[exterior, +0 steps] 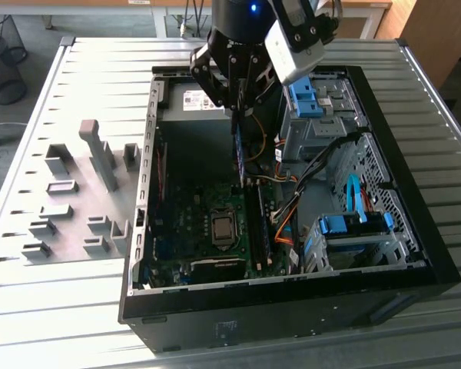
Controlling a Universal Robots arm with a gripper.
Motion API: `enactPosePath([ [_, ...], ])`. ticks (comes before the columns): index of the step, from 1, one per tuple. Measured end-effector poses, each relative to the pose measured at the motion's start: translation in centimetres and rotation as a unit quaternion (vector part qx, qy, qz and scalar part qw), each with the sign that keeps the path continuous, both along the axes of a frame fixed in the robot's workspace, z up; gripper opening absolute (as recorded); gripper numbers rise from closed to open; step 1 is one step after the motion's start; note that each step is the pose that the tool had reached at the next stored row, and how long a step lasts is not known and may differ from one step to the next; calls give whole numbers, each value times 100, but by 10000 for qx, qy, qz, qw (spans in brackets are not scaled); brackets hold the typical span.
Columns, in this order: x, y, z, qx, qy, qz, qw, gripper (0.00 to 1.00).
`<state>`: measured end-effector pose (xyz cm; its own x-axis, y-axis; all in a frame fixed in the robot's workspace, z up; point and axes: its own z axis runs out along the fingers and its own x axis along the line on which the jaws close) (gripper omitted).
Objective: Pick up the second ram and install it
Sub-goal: 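Insert the second ram into the second slot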
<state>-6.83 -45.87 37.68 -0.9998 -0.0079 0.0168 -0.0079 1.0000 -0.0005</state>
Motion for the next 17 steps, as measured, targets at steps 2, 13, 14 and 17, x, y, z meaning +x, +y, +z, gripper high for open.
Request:
enactPosePath([
  [2,0,0,-1,-1,0,-103,9999,14],
  [13,1,-6,-31,2,0,-768,9970,14],
  [14,1,-6,-35,2,0,-718,9974,14],
  [17,0,-6,-42,2,0,-580,9983,14],
])
